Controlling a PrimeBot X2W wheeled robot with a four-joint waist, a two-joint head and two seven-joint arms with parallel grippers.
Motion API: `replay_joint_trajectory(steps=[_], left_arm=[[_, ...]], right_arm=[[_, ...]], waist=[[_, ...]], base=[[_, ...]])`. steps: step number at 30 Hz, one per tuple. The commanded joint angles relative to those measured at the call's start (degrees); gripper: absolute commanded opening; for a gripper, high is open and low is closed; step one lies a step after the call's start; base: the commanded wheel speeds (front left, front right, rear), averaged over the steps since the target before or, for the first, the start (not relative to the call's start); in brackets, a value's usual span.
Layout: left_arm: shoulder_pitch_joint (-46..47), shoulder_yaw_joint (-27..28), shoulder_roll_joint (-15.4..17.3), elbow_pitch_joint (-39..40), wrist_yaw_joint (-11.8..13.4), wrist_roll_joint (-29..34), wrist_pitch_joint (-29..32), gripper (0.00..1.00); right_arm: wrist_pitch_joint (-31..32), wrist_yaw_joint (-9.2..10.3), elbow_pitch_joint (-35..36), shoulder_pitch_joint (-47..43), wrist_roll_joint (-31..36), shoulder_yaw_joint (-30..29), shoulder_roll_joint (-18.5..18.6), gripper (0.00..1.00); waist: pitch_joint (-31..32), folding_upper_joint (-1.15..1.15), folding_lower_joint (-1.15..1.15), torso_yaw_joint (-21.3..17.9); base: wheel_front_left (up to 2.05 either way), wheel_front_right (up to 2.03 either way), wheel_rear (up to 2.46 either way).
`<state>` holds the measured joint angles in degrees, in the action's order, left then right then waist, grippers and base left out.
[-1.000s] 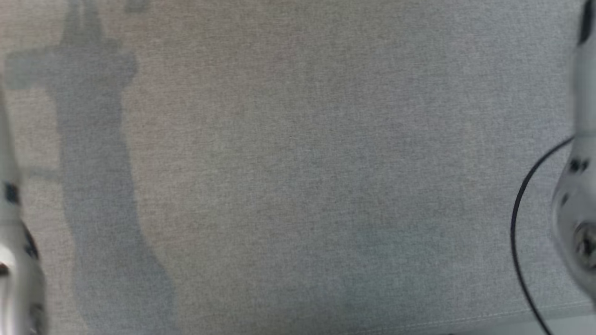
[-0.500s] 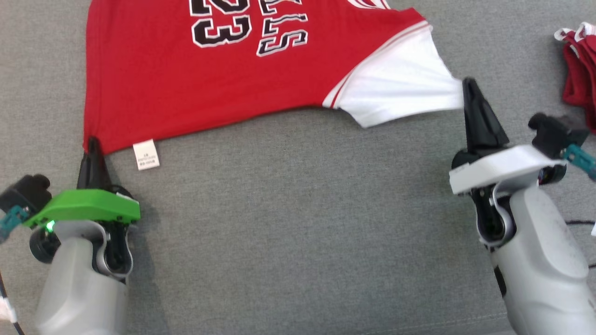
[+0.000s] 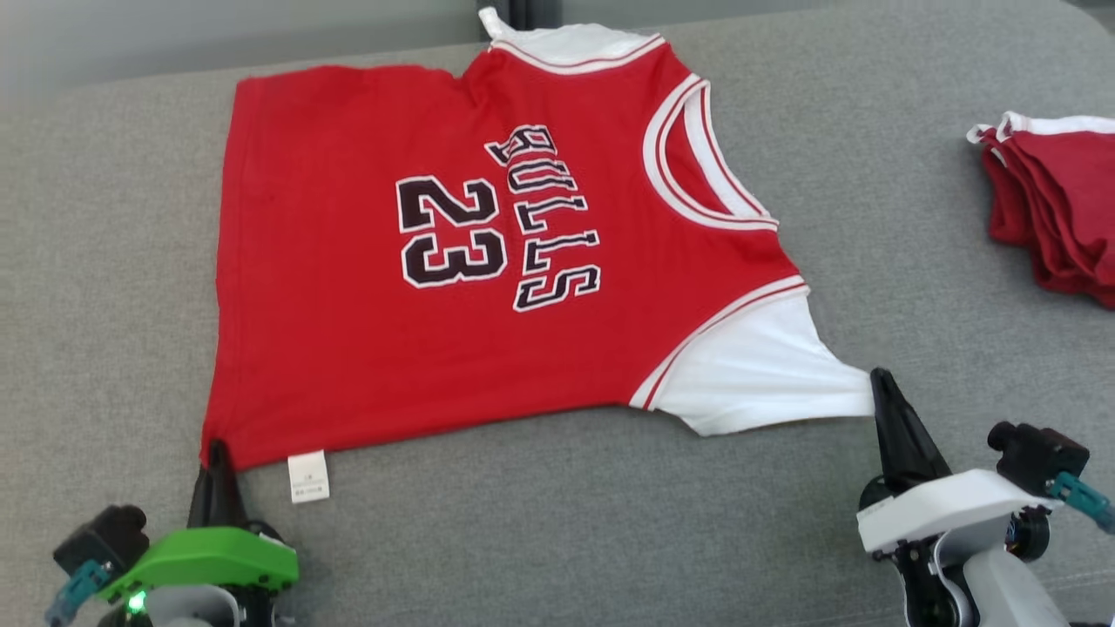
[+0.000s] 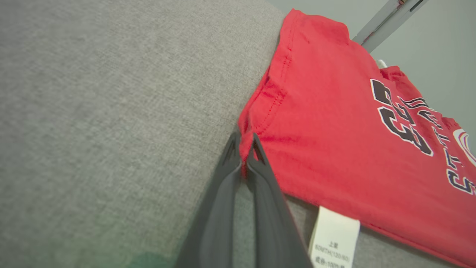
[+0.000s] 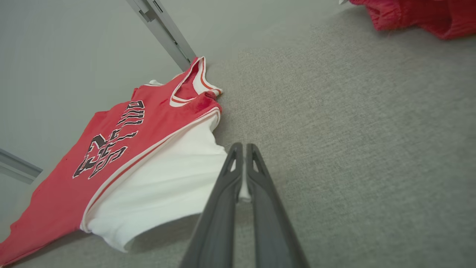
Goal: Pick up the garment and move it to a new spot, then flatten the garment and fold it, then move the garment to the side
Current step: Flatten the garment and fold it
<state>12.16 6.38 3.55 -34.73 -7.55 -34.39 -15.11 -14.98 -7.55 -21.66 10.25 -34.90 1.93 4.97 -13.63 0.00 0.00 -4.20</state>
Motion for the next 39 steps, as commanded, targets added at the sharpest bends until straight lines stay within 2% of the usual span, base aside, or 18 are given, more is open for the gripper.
replay_joint_trajectory(steps=[1, 8, 12, 18, 29, 39], left_arm=[[-2.4, 0.9, 0.3, 0.7, 0.1, 0.6, 0.0, 0.00], [-9.5, 1.6, -0.2, 3.1, 0.1, 0.2, 0.0, 0.00], [-12.5, -0.2, -0.3, 4.3, 0.1, -0.9, -0.1, 0.00], [-14.6, -2.1, -0.3, 6.9, 0.1, -2.8, -0.1, 0.00], [-7.4, -6.1, -0.4, 10.3, 0.1, -3.8, -0.1, 0.00], [1.3, -6.9, -0.4, 7.6, 0.1, -2.3, -0.1, 0.00]], right_arm=[[-0.3, 0.14, 0.4, -1.9, -0.9, -0.3, 0.8, 0.00], [-0.3, 0.15, 1.4, -10.0, -4.0, -0.3, 1.2, 0.00], [-0.3, 0.16, 2.0, -14.9, -4.8, -1.5, 1.5, 0.00], [-0.3, 0.18, 4.0, -17.0, -4.4, -1.3, 1.3, 0.00], [-0.3, 0.13, 7.5, -6.3, -3.6, -1.2, 0.8, 0.00], [-0.3, 0.12, 0.7, 8.4, -0.4, 0.0, 1.4, 0.00]], waist=[[3.3, 0.00, 0.00, -0.4], [6.9, 0.00, 0.00, 0.4], [8.5, 0.00, 0.00, 0.7], [8.8, 0.00, 0.00, 0.9], [4.5, 0.00, 0.00, 2.7], [-1.0, 0.00, 0.00, 4.2]], base=[[0.00, 0.00, 0.00], [0.00, 0.00, 0.00], [0.00, 0.00, 0.00], [0.00, 0.00, 0.00], [0.00, 0.00, 0.00], [0.00, 0.00, 0.00]])
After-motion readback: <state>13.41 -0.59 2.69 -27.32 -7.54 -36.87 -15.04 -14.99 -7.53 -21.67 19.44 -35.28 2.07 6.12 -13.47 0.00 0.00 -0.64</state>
